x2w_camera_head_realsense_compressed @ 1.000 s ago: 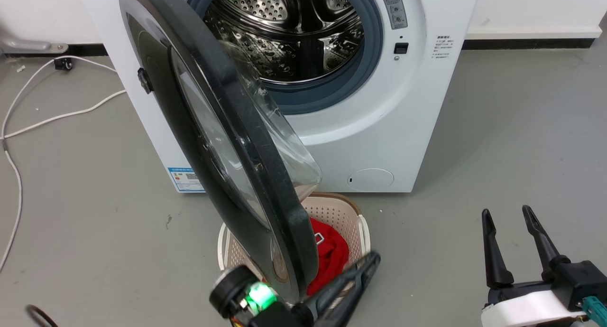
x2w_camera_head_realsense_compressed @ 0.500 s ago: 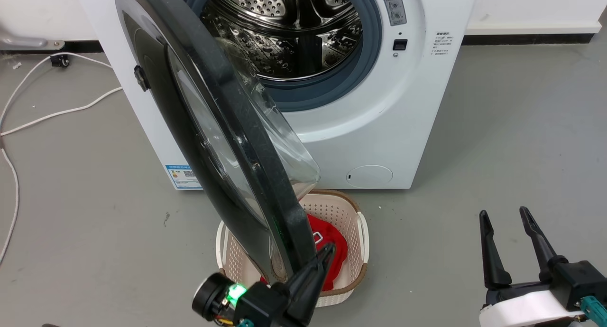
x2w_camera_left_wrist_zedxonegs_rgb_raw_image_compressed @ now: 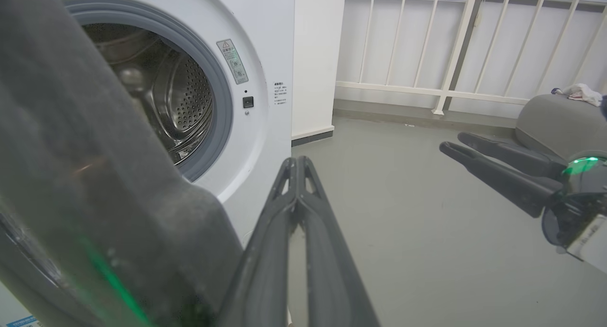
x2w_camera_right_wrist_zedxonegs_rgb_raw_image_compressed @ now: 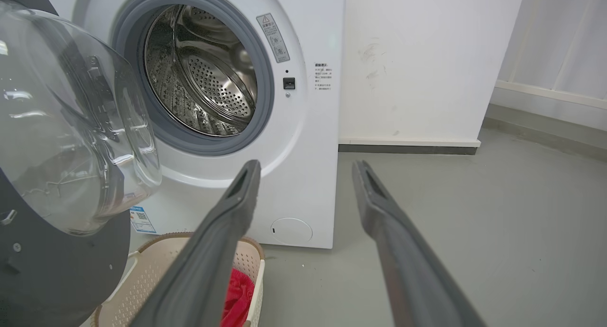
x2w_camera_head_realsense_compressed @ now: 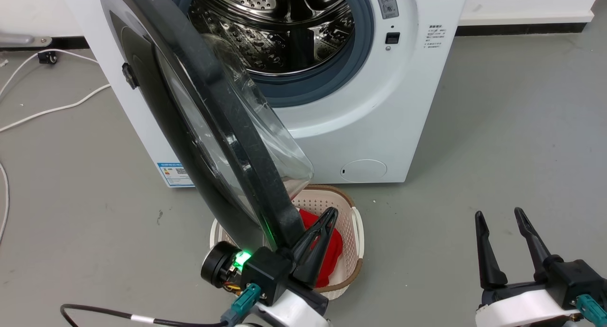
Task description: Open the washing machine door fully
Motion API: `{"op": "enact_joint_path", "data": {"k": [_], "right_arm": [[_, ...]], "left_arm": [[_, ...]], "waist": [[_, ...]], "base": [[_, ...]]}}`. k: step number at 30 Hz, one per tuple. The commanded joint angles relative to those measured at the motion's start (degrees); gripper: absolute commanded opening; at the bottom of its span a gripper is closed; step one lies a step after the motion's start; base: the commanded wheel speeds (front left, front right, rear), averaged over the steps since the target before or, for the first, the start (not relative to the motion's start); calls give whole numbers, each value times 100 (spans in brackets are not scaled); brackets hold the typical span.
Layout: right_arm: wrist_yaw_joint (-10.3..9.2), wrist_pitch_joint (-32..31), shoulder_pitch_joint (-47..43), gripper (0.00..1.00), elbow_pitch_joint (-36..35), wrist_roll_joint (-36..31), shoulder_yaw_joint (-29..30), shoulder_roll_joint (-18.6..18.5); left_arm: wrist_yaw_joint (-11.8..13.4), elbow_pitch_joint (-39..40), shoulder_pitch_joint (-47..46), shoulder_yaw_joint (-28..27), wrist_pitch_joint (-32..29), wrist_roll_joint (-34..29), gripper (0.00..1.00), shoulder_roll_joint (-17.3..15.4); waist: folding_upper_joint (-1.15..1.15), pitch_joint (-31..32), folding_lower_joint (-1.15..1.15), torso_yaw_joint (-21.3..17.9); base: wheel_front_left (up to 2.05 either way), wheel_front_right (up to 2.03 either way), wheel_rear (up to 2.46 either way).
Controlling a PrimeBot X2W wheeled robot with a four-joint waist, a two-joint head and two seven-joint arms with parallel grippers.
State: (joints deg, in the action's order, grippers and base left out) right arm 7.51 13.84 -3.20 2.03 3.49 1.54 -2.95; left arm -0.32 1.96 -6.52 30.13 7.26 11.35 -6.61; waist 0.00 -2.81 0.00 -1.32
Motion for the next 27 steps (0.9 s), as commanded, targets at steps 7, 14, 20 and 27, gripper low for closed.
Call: {"op": "enact_joint_path", "data": {"k": [7, 14, 20, 27], "right_arm": [[-4, 12, 82, 100, 63, 15, -21, 14], [-4, -5, 71, 100, 81, 39, -18, 14], [-4, -11, 44, 100, 95, 39, 3, 14], [-4, -31, 0, 100, 121, 47, -17, 15]], "left_arm": [[124, -224, -168, -112, 73, 43, 0, -27], [230, -178, -68, -153, 133, 21, 0, -126], [319, 69, 169, -144, 104, 19, 0, -210], [495, 523, 530, -121, -63, -4, 0, -333]], "waist": [[0, -2, 0, -43], [0, 11, 0, -18], [0, 50, 0, 36], [0, 133, 0, 103]], "base": [[0, 0, 0], [0, 0, 0], [0, 0, 0], [0, 0, 0]]}}
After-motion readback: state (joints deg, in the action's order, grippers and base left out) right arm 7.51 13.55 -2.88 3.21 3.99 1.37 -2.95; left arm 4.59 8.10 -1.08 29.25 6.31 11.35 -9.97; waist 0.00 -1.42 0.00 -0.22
